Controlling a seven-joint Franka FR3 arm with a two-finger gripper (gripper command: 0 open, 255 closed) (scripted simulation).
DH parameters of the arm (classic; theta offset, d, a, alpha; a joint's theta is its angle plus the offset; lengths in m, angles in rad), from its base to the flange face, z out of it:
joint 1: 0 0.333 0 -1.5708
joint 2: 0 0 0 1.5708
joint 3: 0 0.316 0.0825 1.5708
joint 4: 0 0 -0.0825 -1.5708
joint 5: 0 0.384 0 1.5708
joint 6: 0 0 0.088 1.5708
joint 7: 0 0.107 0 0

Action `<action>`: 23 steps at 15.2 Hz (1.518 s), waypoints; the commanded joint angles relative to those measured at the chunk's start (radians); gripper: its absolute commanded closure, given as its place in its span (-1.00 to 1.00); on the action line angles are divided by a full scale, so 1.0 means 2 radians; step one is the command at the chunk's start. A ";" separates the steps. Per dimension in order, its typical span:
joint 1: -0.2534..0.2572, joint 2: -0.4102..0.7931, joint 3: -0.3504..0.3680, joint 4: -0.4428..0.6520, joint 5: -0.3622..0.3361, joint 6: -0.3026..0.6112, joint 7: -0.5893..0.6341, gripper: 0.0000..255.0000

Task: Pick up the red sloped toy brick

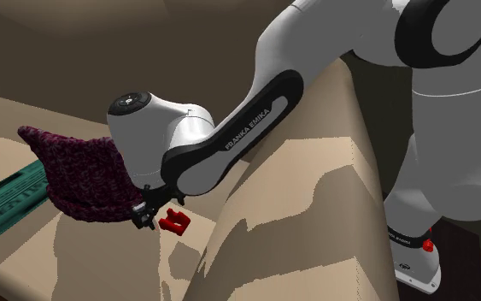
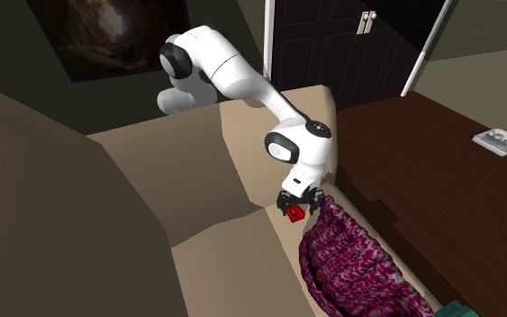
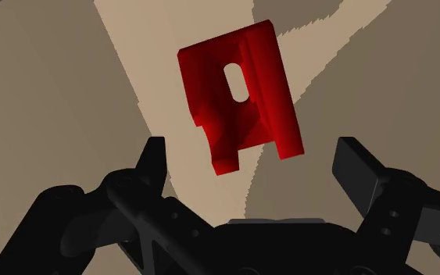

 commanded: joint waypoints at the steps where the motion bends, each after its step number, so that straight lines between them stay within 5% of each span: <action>1: 0.002 0.008 -0.003 -0.003 -0.006 0.010 0.004 -1.00; 4: 0.004 0.014 -0.006 -0.005 -0.010 0.018 0.007 -1.00; 5: 0.004 0.015 -0.006 -0.004 -0.010 0.017 0.007 1.00; 23: -0.005 -0.021 0.008 0.009 0.014 -0.027 -0.011 1.00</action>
